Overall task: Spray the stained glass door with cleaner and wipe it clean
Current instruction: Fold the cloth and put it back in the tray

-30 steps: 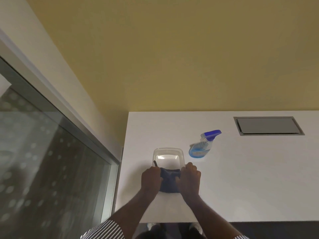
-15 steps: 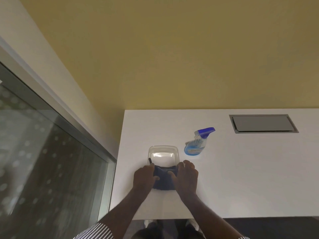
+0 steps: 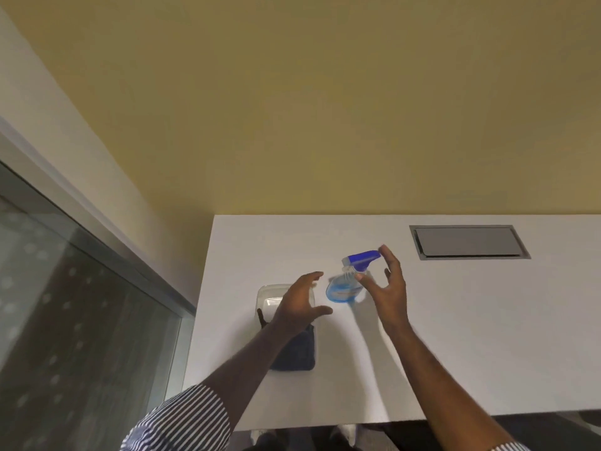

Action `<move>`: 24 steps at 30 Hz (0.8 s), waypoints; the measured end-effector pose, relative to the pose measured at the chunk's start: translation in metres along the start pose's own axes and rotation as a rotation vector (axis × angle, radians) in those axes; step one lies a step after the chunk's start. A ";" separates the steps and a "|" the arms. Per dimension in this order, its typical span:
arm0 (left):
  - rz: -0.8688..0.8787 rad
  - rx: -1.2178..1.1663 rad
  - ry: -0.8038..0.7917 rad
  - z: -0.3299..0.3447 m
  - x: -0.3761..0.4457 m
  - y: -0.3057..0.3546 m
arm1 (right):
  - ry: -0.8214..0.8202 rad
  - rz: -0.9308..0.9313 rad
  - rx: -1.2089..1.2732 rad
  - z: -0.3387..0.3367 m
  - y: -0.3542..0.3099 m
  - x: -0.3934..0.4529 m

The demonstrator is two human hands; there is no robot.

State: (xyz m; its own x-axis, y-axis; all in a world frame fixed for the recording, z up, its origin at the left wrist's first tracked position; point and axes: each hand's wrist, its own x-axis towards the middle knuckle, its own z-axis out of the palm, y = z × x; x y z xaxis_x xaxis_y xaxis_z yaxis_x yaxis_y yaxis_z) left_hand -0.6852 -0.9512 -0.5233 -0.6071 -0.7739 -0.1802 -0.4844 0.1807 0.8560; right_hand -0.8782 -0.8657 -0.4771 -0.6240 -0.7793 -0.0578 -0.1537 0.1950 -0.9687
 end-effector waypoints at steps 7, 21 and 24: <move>-0.017 -0.010 -0.123 0.049 0.049 0.025 | -0.260 0.056 0.115 -0.007 -0.004 0.036; 0.035 -0.001 0.056 0.047 0.065 0.040 | -0.124 0.137 0.149 0.007 -0.015 0.041; 0.062 -0.028 0.007 0.022 0.063 0.055 | -0.142 0.087 0.120 0.008 -0.036 0.046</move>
State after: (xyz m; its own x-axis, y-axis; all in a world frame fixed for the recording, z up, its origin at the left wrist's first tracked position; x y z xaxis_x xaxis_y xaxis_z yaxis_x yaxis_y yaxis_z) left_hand -0.7636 -0.9763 -0.4983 -0.6308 -0.7661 -0.1231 -0.4285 0.2117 0.8784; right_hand -0.8955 -0.9136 -0.4471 -0.5151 -0.8406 -0.1674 -0.0068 0.1994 -0.9799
